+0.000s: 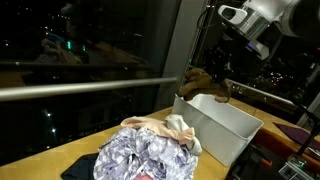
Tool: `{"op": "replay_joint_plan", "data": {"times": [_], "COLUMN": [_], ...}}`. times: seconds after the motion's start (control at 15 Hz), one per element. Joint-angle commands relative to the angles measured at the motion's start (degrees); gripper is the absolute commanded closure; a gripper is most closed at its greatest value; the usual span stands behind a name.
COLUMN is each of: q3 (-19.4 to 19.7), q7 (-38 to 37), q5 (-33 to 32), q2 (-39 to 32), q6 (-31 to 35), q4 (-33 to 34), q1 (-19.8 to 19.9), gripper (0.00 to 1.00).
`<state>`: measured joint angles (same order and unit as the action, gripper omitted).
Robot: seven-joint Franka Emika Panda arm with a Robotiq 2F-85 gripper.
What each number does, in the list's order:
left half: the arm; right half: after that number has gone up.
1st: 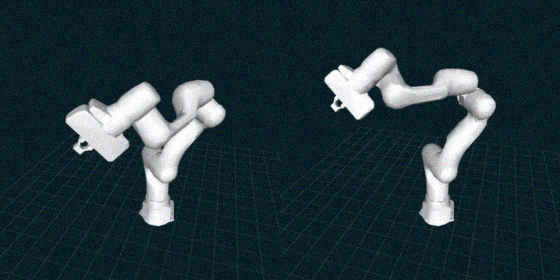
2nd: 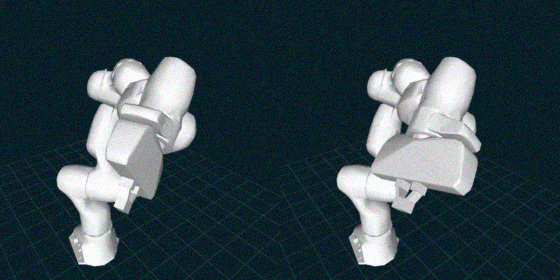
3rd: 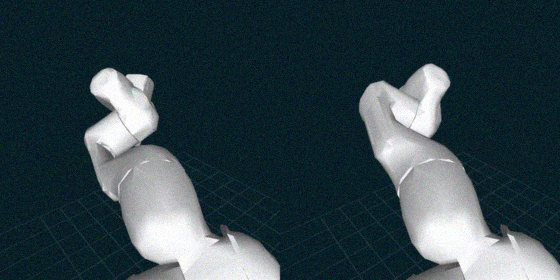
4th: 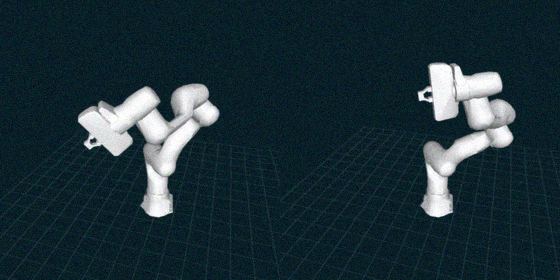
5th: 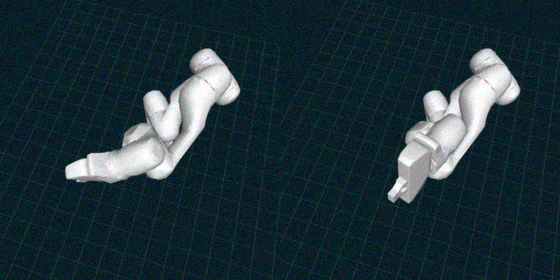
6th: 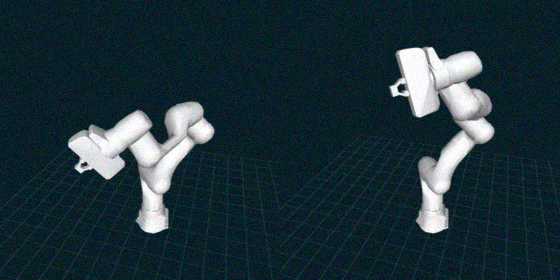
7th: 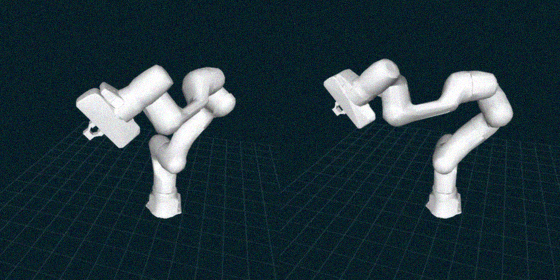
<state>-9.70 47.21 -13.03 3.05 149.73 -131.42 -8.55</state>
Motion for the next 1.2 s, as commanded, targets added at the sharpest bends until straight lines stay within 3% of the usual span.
{"op": "replay_joint_plan", "data": {"times": [0.0, 0.07, 0.73, 1.13], "q3": [0.2, 0.3, 1.6, 1.1], "q7": [-0.6, -0.2, 2.7, 5.3], "q5": [0.1, 0.7, 7.9, 10.2], "q2": [-1.8, -1.8, -0.7, -2.1], "q6": [-1.2, -1.2, -0.1, -0.9], "q4": [1.4, 1.0, -2.3, -0.1], "q1": [-0.9, -0.9, 0.1, -0.5], "gripper": [0.71, 0.7, 0.01, 0.0]}}
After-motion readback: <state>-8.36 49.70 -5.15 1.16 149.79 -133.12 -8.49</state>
